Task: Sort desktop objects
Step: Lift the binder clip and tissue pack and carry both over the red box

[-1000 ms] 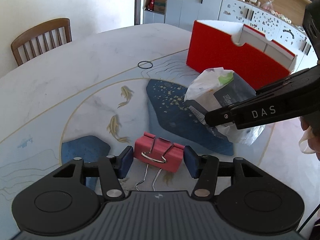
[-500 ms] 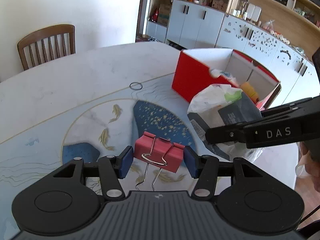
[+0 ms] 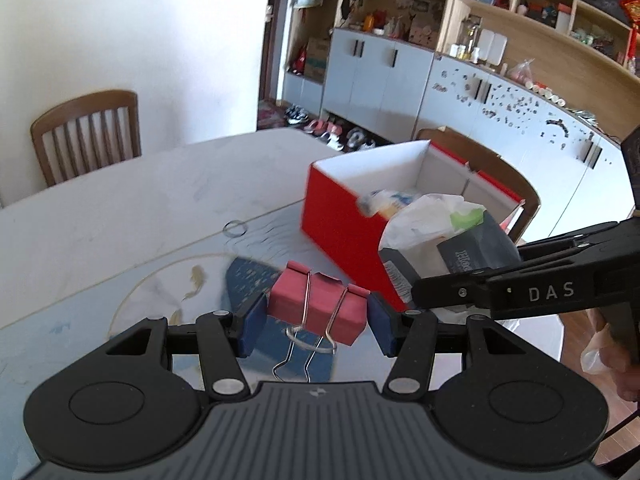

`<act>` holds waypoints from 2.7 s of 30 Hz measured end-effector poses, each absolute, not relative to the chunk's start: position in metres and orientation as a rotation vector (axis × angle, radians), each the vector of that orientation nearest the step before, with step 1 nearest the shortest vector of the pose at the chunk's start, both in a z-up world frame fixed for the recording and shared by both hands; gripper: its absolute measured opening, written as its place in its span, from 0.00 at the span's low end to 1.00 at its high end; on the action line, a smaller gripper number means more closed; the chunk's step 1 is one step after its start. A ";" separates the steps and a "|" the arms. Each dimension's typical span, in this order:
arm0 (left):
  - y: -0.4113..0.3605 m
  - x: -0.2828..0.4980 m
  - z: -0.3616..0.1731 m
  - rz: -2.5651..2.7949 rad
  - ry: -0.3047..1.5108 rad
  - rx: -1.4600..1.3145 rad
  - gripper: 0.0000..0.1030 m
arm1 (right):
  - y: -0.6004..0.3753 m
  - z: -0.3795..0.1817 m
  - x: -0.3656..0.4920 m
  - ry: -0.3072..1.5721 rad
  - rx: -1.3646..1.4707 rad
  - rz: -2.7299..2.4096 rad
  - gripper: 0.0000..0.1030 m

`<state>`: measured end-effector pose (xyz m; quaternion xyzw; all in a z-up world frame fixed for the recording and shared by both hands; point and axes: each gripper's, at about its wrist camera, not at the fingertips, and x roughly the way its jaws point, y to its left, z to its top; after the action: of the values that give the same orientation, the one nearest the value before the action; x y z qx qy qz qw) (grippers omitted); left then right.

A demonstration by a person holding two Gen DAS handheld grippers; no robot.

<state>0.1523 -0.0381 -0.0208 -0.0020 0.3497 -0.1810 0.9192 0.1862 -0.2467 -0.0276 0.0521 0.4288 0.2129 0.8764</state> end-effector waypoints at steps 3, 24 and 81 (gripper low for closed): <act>-0.052 0.153 -0.014 -0.380 0.706 -0.003 0.52 | -0.263 -0.022 0.187 0.877 0.114 0.440 0.35; -0.120 0.185 -0.046 -0.354 0.778 0.072 0.26 | -0.371 -0.014 0.226 0.838 0.137 0.432 0.36; -0.135 0.216 -0.135 -0.635 0.891 0.313 0.39 | -0.380 -0.037 0.265 0.892 0.118 0.357 0.36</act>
<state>0.2161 -0.1349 -0.1352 0.1481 0.4219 -0.3006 0.8424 0.2649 -0.3803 -0.0370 0.0569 0.4289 0.1715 0.8851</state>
